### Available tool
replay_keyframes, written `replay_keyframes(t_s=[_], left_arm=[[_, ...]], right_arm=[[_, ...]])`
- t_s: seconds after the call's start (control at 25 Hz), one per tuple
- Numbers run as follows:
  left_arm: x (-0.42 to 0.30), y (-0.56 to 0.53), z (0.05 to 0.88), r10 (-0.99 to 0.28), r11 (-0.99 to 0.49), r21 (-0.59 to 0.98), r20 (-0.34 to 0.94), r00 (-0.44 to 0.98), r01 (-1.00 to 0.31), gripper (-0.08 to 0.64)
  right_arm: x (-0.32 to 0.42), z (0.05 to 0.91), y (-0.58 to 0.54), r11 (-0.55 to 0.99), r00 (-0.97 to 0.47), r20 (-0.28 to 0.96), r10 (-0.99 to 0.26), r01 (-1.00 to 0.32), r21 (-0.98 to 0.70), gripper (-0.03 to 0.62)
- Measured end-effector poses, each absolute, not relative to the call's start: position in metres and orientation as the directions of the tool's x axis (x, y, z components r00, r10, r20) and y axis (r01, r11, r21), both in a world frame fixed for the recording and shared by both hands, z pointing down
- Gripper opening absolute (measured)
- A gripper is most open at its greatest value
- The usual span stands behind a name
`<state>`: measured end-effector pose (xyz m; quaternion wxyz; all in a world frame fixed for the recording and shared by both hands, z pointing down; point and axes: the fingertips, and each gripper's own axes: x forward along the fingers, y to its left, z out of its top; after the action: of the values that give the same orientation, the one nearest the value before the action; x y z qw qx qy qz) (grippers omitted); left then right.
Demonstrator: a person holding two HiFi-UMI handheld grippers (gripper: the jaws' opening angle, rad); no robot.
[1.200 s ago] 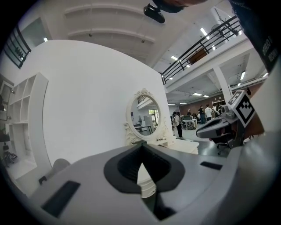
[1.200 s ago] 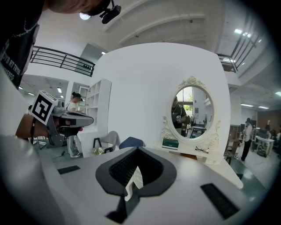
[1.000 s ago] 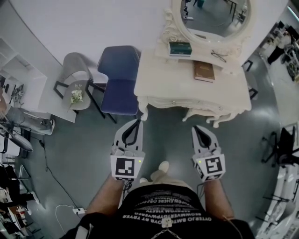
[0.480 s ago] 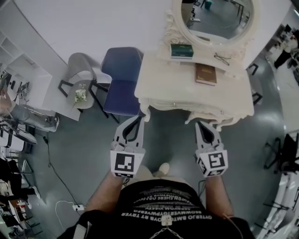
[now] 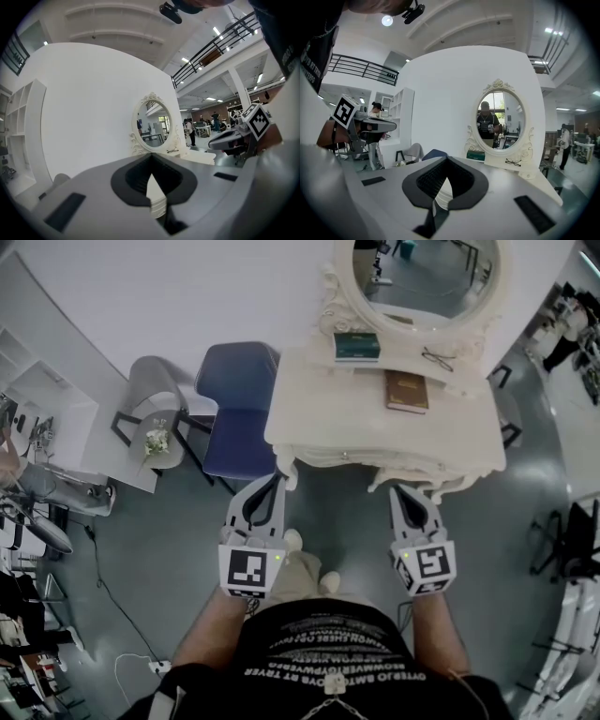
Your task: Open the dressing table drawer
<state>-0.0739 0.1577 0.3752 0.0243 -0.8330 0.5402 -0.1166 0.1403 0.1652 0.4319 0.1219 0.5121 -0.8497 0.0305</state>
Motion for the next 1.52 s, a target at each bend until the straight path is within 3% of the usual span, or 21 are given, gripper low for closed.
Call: replay_keyframes(t_s=[0.96,1.52], left_arm=[[-0.104,0.125,0.381,-0.900,-0.424,-0.123,0.162,0.404,-0.897,0.003],[-0.133,0.100,0.405,-0.907,-0.393,-0.142,0.221,0.357,-0.909,0.003]], right_arm=[[0.102,0.432,0.141,0.477,-0.449,0.255,-0.856,-0.877,0.058,0.002],[0.083,0.440,0.108,0.505,-0.471,0.264,-0.842,-0.860,0.074,0.002]])
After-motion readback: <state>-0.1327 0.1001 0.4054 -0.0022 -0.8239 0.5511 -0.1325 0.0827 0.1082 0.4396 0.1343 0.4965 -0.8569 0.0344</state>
